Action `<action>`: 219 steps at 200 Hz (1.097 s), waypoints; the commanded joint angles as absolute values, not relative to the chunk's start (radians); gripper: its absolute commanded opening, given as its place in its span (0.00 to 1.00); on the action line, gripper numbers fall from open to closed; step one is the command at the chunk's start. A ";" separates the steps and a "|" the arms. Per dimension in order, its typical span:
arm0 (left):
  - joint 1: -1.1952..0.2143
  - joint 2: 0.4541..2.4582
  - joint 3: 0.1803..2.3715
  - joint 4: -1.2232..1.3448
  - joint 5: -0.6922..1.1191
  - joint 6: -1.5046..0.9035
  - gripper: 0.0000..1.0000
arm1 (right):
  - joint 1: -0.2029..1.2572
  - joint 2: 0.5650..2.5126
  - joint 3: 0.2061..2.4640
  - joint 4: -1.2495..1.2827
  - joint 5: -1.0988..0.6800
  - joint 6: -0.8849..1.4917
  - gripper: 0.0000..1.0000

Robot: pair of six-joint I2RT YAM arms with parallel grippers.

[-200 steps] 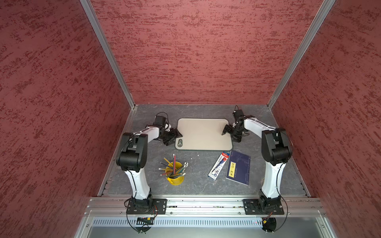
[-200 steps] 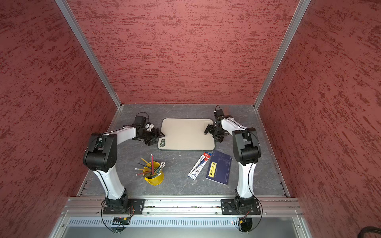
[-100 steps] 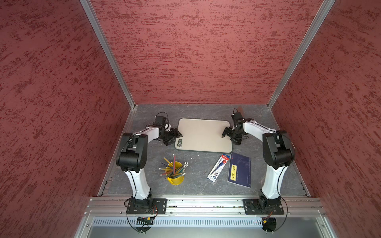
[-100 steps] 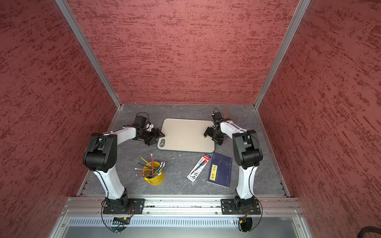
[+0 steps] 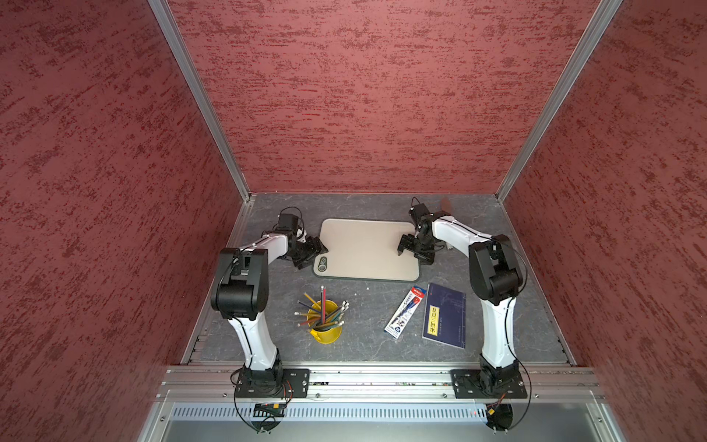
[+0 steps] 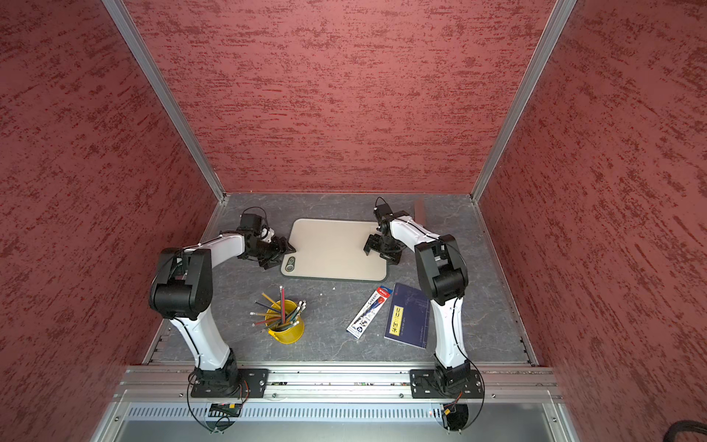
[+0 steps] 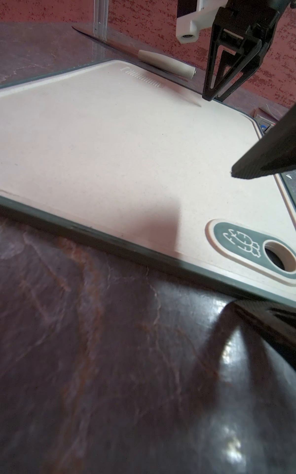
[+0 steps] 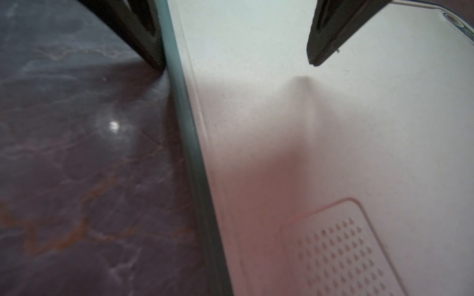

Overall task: Align the knife with the edge of the cutting board
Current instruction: Adjust the work surface at the center of the board.

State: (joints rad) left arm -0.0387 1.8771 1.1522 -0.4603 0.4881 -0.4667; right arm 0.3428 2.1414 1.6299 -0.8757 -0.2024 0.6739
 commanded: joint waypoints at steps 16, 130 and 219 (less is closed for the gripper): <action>-0.115 1.923 1.144 -0.516 0.708 -0.477 0.77 | 0.374 2.174 1.688 -0.769 -0.447 0.675 0.94; -0.145 1.973 1.223 -0.535 0.690 -0.490 0.79 | 0.265 2.183 1.778 -0.847 -0.381 0.619 0.97; -0.112 1.978 1.277 -0.578 0.652 -0.480 0.87 | 0.209 2.094 1.811 -0.893 -0.238 0.531 0.98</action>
State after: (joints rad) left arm -0.0963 1.9514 1.2606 -0.5583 0.5941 -0.4816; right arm 0.2184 2.1677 1.7588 -0.9066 -0.2314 0.5652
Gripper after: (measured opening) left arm 0.873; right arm 0.983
